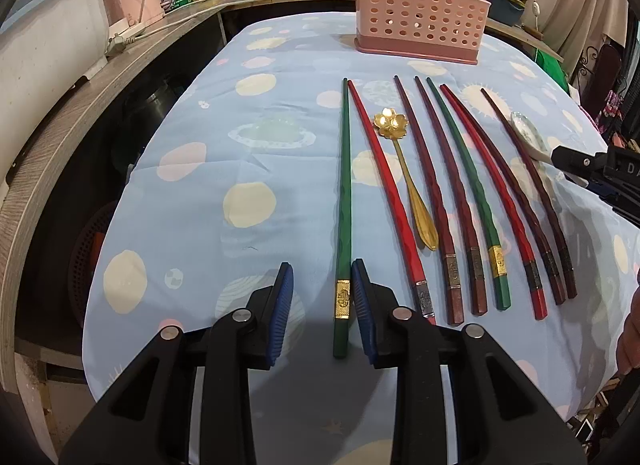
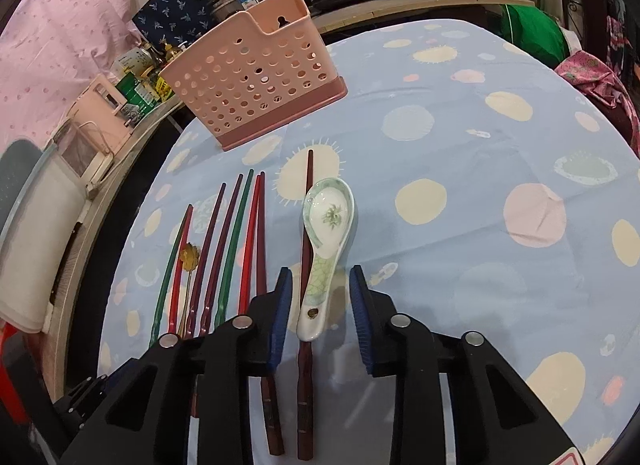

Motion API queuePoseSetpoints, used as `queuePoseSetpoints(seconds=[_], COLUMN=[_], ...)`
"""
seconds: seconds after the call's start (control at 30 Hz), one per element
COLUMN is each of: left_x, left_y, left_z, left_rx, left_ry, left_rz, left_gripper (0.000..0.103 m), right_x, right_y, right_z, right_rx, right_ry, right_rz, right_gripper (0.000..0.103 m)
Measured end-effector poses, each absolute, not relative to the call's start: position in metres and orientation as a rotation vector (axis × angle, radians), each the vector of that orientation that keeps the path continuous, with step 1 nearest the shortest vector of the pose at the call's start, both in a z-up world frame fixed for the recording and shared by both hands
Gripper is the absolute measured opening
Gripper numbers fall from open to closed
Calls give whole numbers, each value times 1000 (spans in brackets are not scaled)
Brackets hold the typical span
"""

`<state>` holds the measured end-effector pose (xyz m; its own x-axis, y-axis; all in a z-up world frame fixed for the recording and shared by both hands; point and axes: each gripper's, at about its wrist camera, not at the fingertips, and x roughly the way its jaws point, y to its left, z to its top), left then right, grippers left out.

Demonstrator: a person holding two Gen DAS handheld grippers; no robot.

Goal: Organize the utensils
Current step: 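Grasp the white ceramic spoon with the right tool while the left tool approaches the green chopstick, then close the left tool on the green chopstick with the gold band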

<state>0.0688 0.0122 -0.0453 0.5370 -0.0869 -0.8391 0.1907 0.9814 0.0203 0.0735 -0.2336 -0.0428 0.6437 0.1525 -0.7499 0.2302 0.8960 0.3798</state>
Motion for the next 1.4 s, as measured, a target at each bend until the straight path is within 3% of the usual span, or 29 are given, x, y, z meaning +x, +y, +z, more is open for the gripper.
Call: queuePoseSetpoints(seconds=[0.23, 0.7, 0.87, 0.93, 1.2, 1.4], left_x=[69, 68, 62, 60, 61, 67], left_y=[12, 16, 19, 20, 32, 44], left_z=[-44, -43, -39, -35, -6, 3], left_rx=[116, 96, 80, 73, 46, -4], left_ry=[991, 1011, 1021, 1019, 954, 948], left_rz=[-164, -172, -185, -185, -165, -162], left_gripper=[29, 29, 20, 9, 1, 3], right_x=[74, 53, 39, 34, 19, 15], right_y=[-239, -243, -246, -247, -251, -253], right_z=[-49, -46, -30, -27, -6, 7], right_rx=[507, 499, 466, 468, 431, 408], right_ry=[887, 850, 815, 809, 760, 728], right_rz=[-37, -48, -67, -72, -116, -135], right_gripper=[13, 11, 10, 10, 7, 7])
